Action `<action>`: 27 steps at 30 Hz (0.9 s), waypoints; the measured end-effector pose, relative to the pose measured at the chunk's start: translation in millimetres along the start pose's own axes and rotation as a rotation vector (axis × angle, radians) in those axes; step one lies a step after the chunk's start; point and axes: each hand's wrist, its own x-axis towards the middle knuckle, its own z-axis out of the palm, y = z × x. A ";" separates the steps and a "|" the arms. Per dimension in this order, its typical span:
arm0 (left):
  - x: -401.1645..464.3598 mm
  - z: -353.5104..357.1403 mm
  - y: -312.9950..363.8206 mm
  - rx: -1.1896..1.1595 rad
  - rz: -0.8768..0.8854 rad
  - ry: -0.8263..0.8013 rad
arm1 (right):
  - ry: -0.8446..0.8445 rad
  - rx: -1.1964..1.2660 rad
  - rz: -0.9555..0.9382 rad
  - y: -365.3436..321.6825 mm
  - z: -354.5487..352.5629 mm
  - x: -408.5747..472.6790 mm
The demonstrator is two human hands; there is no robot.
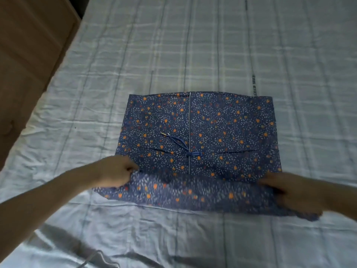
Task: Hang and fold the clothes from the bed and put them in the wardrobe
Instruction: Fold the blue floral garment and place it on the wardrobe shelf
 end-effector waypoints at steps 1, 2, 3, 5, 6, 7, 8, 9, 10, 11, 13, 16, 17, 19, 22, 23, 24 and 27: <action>4.2 -8.7 1.4 -0.047 -0.017 0.034 | -0.026 0.005 0.076 -1.9 -16.7 5.0; 9.8 -17.7 4.2 -0.061 -0.025 0.065 | -0.019 0.025 0.130 0.3 -34.6 15.3; 17.4 -25.8 6.8 -0.054 -0.031 0.087 | -0.004 0.052 0.188 -1.1 -49.9 22.6; 37.4 -38.5 9.5 -0.028 -0.045 0.135 | 0.040 0.071 0.263 2.7 -72.6 43.5; 49.3 -43.3 9.5 -0.021 -0.050 0.155 | 0.057 0.067 0.289 6.3 -77.3 54.1; 59.7 -46.3 8.3 -0.011 -0.057 0.174 | 0.070 0.057 0.321 9.3 -81.1 64.8; 69.9 -48.1 6.2 0.004 -0.068 0.196 | 0.101 0.061 0.348 13.5 -84.0 75.4; 79.3 -47.9 3.5 0.031 -0.080 0.230 | 0.130 0.059 0.377 17.5 -84.6 84.8; 86.1 -45.7 1.9 0.085 -0.094 0.283 | 0.165 0.021 0.401 20.7 -83.7 92.6; 89.8 -41.0 1.6 0.170 -0.100 0.361 | 0.201 -0.083 0.435 20.9 -80.5 96.7; 93.3 -26.3 1.6 0.344 -0.024 0.590 | 0.371 -0.333 0.454 17.1 -64.7 98.0; 85.0 1.2 11.4 0.319 0.218 0.863 | 0.777 -0.296 0.321 -1.7 -33.1 88.0; 80.6 11.0 18.1 0.290 0.290 0.872 | 0.870 -0.247 0.304 -9.3 -20.4 84.0; 77.4 31.7 26.4 0.282 0.370 0.837 | 0.916 -0.196 0.319 -14.3 5.7 81.9; 90.5 53.2 18.9 0.329 0.255 0.751 | 0.774 -0.182 0.375 -1.3 31.9 89.5; 98.8 54.2 13.3 0.336 0.198 0.729 | 0.733 -0.187 0.385 6.1 34.6 94.3; 107.8 53.0 8.7 0.348 0.156 0.712 | 0.711 -0.190 0.390 12.7 35.0 100.4; 131.0 42.7 6.8 0.361 0.104 0.657 | 0.714 -0.167 0.422 24.0 29.6 119.1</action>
